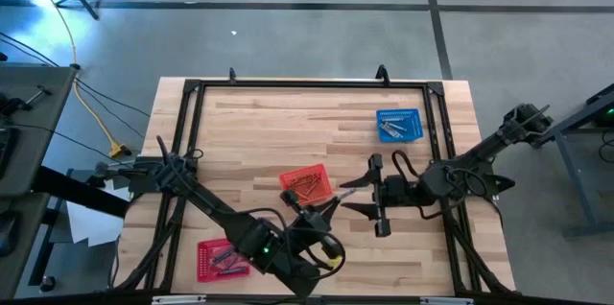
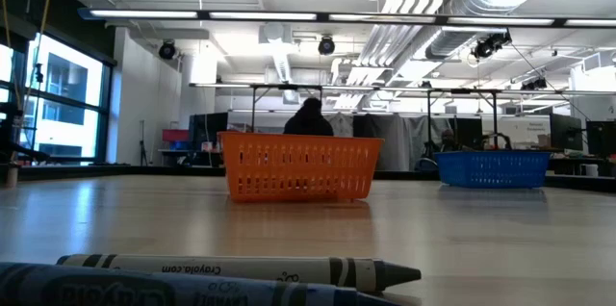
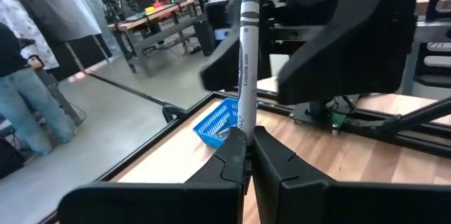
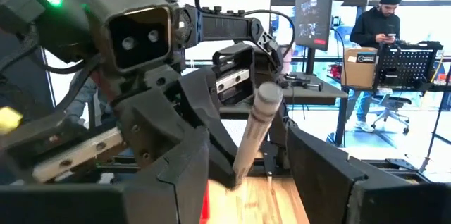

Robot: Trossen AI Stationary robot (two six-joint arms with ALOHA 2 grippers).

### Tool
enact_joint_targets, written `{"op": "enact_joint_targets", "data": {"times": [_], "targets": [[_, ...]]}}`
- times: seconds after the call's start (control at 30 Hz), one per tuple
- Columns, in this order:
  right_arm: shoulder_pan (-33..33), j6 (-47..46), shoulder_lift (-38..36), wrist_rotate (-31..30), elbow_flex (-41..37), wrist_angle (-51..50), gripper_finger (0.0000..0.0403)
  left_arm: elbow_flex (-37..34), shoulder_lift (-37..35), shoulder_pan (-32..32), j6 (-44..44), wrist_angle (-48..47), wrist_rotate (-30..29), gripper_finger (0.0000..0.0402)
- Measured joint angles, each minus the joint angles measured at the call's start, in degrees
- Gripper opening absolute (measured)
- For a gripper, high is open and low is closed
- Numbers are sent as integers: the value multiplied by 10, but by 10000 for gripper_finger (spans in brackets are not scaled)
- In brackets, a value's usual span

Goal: Sort crayons
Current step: Put the top gray crayon into the blue bin

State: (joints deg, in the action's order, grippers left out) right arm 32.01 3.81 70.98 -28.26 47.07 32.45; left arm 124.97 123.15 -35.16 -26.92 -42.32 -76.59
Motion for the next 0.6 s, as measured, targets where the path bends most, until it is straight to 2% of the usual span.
{"op": "enact_joint_targets", "data": {"times": [0.2, 0.33, 0.47, 0.6], "targets": [[-10, -14, 0, 19, 0, 0, 182, 0, 7, 8, 52, 36, 28, 0], [-10, -17, 0, 20, 0, 0, 162, 0, 7, 11, 52, 36, 28, 0], [-10, -28, 0, 20, 0, 0, 114, 0, 7, 11, 61, 36, 26, 0], [-10, -37, 0, 20, 0, 0, 44, 0, 7, 11, 62, 37, 25, 0]]}}
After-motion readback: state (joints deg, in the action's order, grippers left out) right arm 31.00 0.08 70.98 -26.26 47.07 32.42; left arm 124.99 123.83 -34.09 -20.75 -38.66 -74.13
